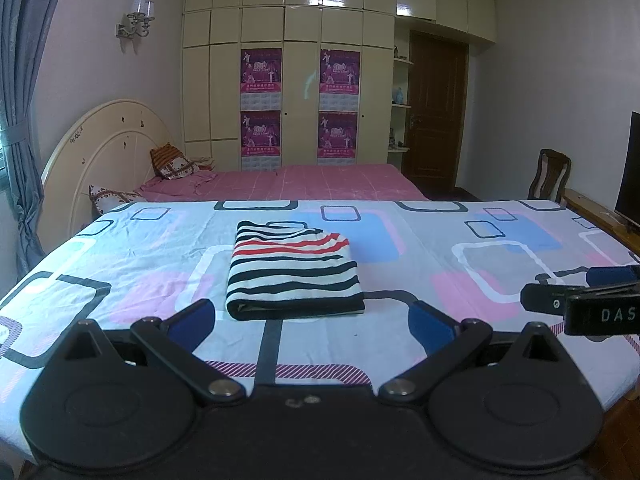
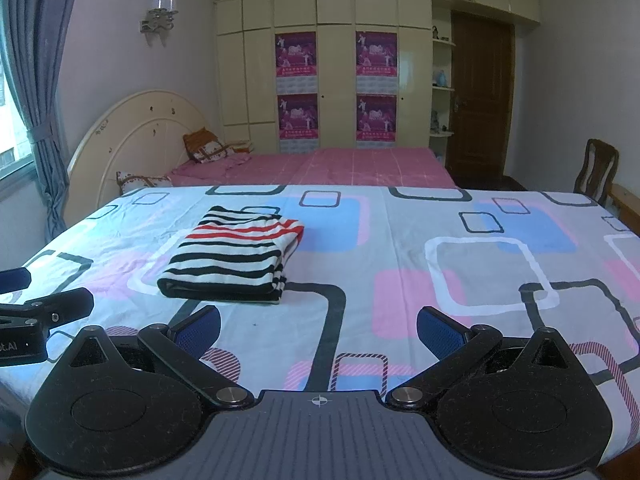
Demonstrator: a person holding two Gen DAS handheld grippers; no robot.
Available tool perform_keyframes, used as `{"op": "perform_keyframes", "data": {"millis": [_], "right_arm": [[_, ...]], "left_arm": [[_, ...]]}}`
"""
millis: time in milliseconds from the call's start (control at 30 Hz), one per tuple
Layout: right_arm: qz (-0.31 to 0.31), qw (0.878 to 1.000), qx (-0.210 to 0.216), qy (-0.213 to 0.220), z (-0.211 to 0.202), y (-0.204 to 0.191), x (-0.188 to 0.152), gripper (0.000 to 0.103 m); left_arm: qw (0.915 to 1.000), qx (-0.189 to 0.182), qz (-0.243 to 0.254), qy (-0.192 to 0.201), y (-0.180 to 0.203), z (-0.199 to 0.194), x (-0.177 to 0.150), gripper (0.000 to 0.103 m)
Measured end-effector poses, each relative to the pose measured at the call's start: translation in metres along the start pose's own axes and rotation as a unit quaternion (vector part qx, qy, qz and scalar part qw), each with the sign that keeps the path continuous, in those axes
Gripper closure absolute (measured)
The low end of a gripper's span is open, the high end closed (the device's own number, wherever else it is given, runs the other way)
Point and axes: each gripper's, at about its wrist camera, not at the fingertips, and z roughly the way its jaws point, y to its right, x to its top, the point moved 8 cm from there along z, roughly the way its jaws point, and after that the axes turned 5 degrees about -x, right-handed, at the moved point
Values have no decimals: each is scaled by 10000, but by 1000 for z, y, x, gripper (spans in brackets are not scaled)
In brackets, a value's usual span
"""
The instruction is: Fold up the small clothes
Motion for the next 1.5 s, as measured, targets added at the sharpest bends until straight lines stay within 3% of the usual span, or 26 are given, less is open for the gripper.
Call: {"op": "perform_keyframes", "data": {"millis": [1500], "right_arm": [[-132, 9999, 76, 19, -3, 2, -2, 0]], "left_arm": [[9999, 124, -44, 45, 0, -3, -2, 0]]}}
